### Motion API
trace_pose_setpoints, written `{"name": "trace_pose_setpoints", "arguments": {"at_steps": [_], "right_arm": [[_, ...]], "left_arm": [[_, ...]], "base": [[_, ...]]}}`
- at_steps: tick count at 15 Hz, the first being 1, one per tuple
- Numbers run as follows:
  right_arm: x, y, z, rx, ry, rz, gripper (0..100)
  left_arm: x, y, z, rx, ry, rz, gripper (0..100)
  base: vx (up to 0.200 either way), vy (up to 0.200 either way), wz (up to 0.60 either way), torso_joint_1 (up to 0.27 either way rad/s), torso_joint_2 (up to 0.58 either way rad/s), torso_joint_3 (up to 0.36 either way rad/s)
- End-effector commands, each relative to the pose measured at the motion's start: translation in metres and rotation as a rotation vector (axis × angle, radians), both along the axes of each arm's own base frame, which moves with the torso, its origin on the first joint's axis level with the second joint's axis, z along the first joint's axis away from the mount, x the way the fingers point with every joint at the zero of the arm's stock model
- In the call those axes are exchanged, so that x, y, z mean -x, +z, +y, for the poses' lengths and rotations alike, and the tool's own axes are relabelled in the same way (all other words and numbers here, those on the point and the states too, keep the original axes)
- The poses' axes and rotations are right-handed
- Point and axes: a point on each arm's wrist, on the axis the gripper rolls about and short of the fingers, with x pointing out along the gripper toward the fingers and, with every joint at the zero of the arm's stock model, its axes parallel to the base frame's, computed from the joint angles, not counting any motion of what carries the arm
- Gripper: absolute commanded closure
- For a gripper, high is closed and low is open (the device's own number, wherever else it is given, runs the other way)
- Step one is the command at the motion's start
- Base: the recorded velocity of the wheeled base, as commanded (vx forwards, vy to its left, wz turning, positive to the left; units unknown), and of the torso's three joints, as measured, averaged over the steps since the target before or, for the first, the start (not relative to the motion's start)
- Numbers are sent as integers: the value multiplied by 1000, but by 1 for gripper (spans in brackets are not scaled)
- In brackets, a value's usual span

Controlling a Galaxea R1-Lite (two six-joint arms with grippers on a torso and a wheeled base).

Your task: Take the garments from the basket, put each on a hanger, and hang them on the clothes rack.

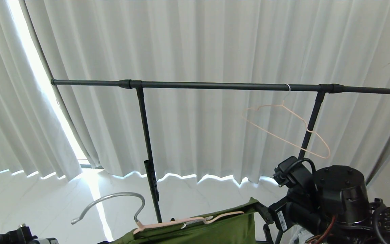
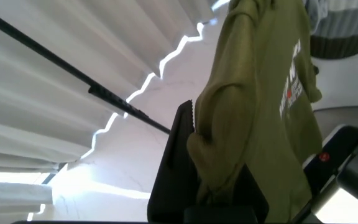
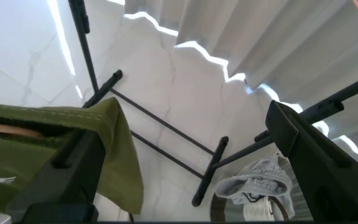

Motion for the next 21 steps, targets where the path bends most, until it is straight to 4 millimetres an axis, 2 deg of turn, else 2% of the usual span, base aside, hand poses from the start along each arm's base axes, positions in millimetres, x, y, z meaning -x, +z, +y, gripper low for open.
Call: {"name": "trace_pose_setpoints", "arguments": {"at_steps": [1, 5, 9, 11, 17, 21], "right_arm": [[5, 7, -5, -8, 9, -24, 0], [24, 14, -9, 8, 90, -60, 0], [53, 11, 7, 11, 239, -55, 0], [60, 11, 12, 9, 280, -53, 0], [71, 24, 8, -40, 348, -82, 0], [73, 36, 11, 36, 634, -110, 0]], "left_arm": [[1, -8, 2, -28, 2, 13, 100], [-5, -14, 0, -70, 50, 34, 100], [-9, -5, -5, -1, 62, -1, 100], [-8, -6, -4, -1, 62, -1, 100], [-8, -7, -4, -4, 54, 1, 100], [-3, -6, -7, 13, -35, 24, 100]], "base": [[0, 0, 0, 0, 0, 0], [0, 0, 0, 0, 0, 0], [0, 0, 0, 0, 0, 0], [0, 0, 0, 0, 0, 0], [0, 0, 0, 0, 0, 0], [0, 0, 0, 0, 0, 0]]}}
